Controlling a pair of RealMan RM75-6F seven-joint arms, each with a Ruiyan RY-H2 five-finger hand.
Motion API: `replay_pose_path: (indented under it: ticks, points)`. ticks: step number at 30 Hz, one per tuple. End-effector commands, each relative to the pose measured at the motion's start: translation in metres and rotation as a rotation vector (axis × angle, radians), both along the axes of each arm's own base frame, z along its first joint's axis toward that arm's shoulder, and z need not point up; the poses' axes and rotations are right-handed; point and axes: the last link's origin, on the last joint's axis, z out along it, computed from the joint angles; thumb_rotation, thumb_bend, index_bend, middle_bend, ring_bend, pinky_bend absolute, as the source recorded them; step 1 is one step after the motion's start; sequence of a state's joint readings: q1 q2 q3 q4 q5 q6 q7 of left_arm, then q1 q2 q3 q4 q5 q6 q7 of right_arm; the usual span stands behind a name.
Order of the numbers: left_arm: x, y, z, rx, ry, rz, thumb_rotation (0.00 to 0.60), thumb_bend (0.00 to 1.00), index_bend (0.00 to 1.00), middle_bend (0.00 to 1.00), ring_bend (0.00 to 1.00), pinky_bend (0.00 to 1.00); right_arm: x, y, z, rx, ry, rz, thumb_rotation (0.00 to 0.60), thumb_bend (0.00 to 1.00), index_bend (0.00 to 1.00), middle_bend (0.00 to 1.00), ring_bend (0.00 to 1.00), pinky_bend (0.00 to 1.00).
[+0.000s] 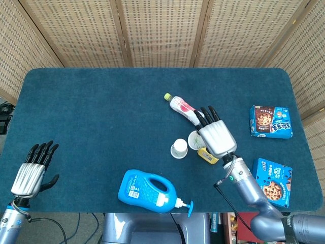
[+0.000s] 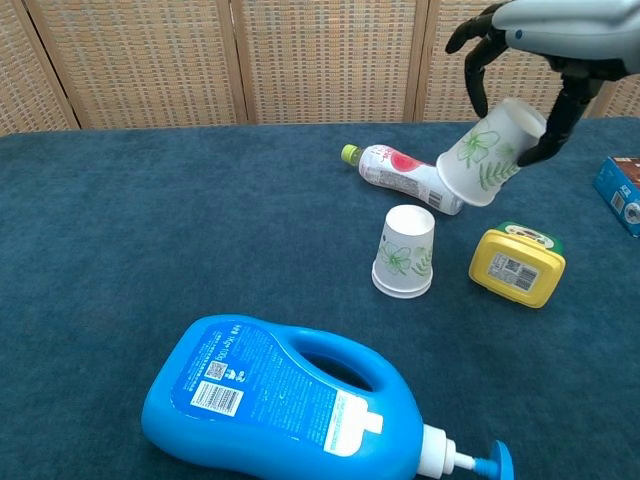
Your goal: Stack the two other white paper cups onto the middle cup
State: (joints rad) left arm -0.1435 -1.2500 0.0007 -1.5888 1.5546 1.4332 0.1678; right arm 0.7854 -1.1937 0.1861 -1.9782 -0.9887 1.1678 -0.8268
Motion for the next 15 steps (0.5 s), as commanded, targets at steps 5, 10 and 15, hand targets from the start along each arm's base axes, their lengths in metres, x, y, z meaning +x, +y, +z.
replay_pose_path:
  ticks: [5, 10, 15]
  points:
    - [0.0, 0.0, 0.001, 0.003, -0.004, -0.002, 0.6, 0.31, 0.0, 0.0, 0.0, 0.0, 0.01, -0.003, -0.017, 0.019, 0.011, 0.003, 0.6, 0.16, 0.52, 0.16, 0.0, 0.11]
    - [0.0, 0.0, 0.002, 0.006, -0.006, -0.001, 0.6, 0.31, 0.0, 0.0, 0.0, 0.0, 0.009, -0.005, -0.028, 0.031, 0.025, -0.005, 0.6, 0.16, 0.52, 0.16, 0.0, 0.11]
    - [0.0, 0.0, 0.002, 0.008, -0.006, -0.002, 0.6, 0.32, 0.0, 0.0, 0.0, 0.0, 0.012, -0.008, -0.038, 0.044, 0.019, -0.012, 0.6, 0.16, 0.52, 0.16, 0.0, 0.11]
